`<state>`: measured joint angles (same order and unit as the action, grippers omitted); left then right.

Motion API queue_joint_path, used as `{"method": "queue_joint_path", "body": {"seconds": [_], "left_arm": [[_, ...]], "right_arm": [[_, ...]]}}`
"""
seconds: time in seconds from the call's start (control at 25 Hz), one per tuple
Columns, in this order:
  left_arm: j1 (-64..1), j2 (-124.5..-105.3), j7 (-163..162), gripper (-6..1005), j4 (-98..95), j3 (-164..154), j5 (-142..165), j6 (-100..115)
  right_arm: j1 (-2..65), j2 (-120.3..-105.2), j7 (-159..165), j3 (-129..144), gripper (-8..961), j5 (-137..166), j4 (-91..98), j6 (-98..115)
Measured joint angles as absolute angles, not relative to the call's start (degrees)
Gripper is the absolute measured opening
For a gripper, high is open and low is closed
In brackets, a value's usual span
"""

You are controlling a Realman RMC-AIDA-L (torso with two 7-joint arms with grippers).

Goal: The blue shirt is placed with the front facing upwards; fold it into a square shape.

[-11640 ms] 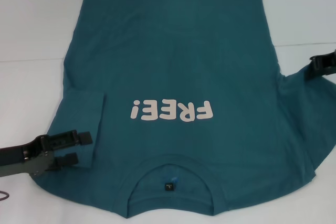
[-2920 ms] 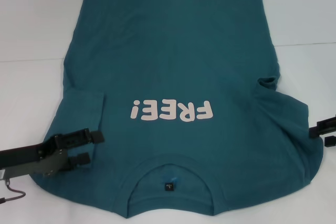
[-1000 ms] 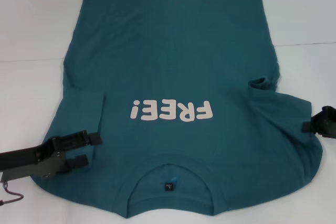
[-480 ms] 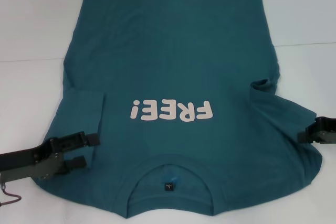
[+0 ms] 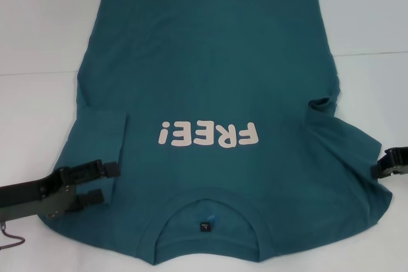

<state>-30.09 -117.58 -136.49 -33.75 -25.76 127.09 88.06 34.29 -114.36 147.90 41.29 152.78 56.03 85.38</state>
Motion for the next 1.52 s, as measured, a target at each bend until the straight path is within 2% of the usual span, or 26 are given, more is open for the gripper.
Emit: {"method": "queue_joint_path", "body": {"seconds": [0.12, 0.28, 0.48, 0.52, 0.88, 1.08, 1.52], "left_arm": [[-30.1, -117.59, -136.5, 947, -33.8, -25.8, 127.1, 88.1], [-30.0, -117.6, -136.5, 947, -33.8, -25.8, 127.1, 88.1], [-29.7, -117.6, -136.5, 947, -33.8, -25.7, 127.1, 88.1], [-29.7, -117.6, -136.5, 947, -33.8, -25.6, 127.1, 88.1], [-29.8, -117.78, -136.5, 947, -33.8, -25.6, 127.1, 87.4], [-29.7, -117.78, -136.5, 947, -33.8, -25.6, 127.1, 87.4], [-29.8, -117.85, -136.5, 946, -33.8, -25.6, 127.1, 87.3]], "right_arm": [[34.8, -115.9, 147.8, 41.7, 107, 154.8, 59.4, 86.2], [35.3, -116.37, 147.9, 41.7, 113, 154.7, 60.3, 86.6], [35.1, -115.3, 148.5, 40.5, 121, 154.5, 60.0, 87.5], [35.0, -114.71, 148.4, 39.6, 122, 154.4, 60.0, 88.2], [34.7, -113.86, 148.4, 37.0, 136, 154.3, 56.0, 86.4], [34.9, -113.72, 148.5, 36.6, 382, 154.3, 51.2, 83.2], [34.4, -114.09, 148.1, 34.0, 402, 150.6, 49.1, 79.8]]}}
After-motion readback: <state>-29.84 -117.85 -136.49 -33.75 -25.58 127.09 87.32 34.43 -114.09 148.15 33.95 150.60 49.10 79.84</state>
